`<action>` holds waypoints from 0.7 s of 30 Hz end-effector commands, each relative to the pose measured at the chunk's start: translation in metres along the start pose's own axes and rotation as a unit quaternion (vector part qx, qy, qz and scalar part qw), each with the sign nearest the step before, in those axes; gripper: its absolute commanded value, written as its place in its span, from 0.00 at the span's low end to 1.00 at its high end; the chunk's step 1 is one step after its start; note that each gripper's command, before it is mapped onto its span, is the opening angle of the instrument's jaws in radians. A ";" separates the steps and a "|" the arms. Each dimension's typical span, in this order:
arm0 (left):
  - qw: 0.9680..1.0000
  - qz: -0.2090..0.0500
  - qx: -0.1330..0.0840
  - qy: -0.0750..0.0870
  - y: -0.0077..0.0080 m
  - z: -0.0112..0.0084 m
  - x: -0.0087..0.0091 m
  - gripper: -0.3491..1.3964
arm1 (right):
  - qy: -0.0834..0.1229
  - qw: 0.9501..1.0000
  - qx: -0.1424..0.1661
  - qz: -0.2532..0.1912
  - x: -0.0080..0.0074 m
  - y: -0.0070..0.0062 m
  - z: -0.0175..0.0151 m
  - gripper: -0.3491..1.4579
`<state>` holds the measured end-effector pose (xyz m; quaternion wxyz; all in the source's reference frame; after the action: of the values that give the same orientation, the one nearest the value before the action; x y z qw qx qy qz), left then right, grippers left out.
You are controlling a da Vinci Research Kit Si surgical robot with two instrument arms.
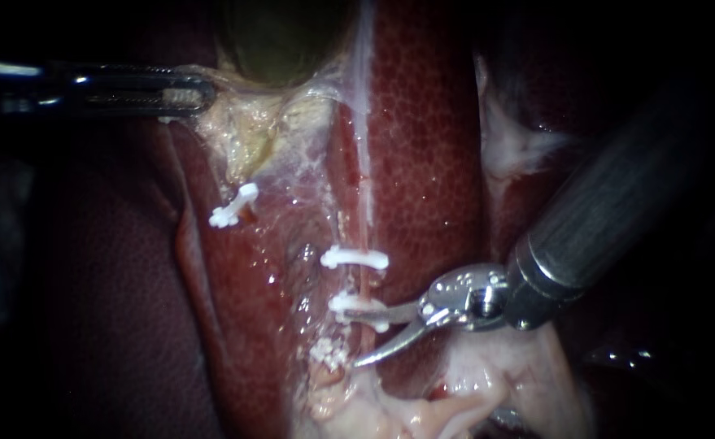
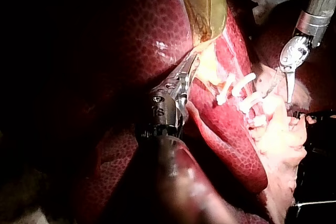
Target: Go to the cutting position right tube
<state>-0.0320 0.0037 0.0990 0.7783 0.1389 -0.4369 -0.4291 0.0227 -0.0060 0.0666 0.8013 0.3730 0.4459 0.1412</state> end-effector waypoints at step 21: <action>1.000 0.000 -0.001 0.000 -0.0004 -0.0002 0.0000 0.00 | -0.001 1.000 0.003 -0.001 -0.0011 0.0014 -0.0015 0.91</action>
<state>-0.0321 0.0034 0.0986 0.7781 0.1381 -0.4366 -0.4299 0.0208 -0.0047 0.0679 0.8009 0.3748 0.4459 0.1388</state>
